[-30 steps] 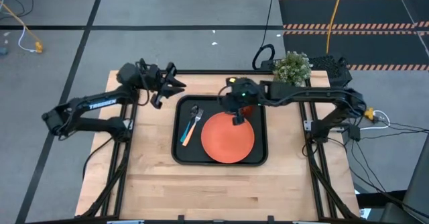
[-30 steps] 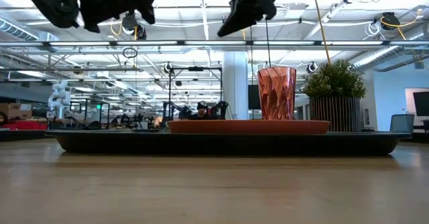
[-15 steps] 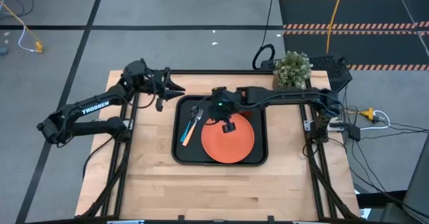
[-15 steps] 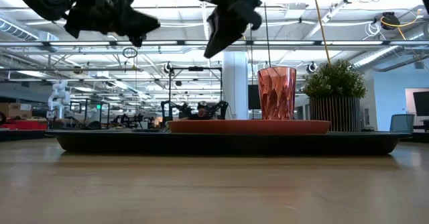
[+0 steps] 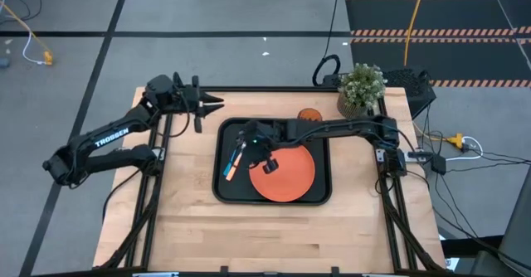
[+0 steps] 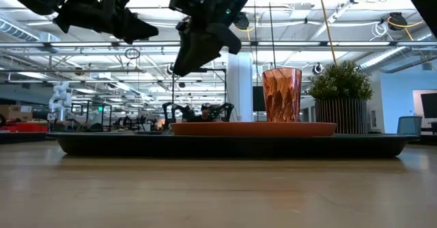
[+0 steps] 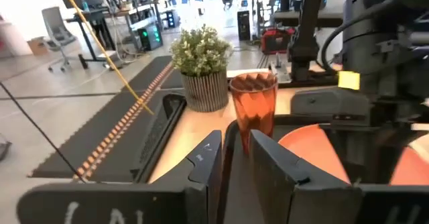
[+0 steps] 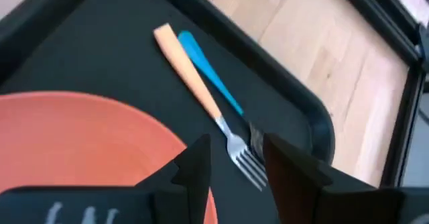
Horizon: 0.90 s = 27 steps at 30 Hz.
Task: Pick and place plate/cup/fork/spoon on tray
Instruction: Adjust the blue spoon on the black serving tray
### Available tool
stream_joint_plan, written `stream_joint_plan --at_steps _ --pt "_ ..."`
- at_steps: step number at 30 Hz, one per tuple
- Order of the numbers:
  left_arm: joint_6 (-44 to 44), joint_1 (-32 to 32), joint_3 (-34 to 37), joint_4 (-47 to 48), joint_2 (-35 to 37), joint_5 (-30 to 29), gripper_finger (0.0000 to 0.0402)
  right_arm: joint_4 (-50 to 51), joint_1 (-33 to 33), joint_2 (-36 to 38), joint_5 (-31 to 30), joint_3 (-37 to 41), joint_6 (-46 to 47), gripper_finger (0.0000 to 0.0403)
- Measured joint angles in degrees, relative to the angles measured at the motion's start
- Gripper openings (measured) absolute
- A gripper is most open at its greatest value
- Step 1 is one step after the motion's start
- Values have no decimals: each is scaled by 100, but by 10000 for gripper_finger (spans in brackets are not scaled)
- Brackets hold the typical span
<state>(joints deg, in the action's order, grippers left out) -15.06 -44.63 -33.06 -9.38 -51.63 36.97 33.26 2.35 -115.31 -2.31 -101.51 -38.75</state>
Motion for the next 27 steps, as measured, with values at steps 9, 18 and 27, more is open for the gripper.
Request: stream_joint_plan --at_steps 9,18,27 --pt "-207 -8 0 70 27 -854 81 -1510 15 -175 249 3 544 120" --pt "101 33 0 20 27 -835 81 -2169 -9 -164 246 4 999 119" --pt "482 185 0 11 30 -835 81 -2645 -324 -164 251 4 754 118"
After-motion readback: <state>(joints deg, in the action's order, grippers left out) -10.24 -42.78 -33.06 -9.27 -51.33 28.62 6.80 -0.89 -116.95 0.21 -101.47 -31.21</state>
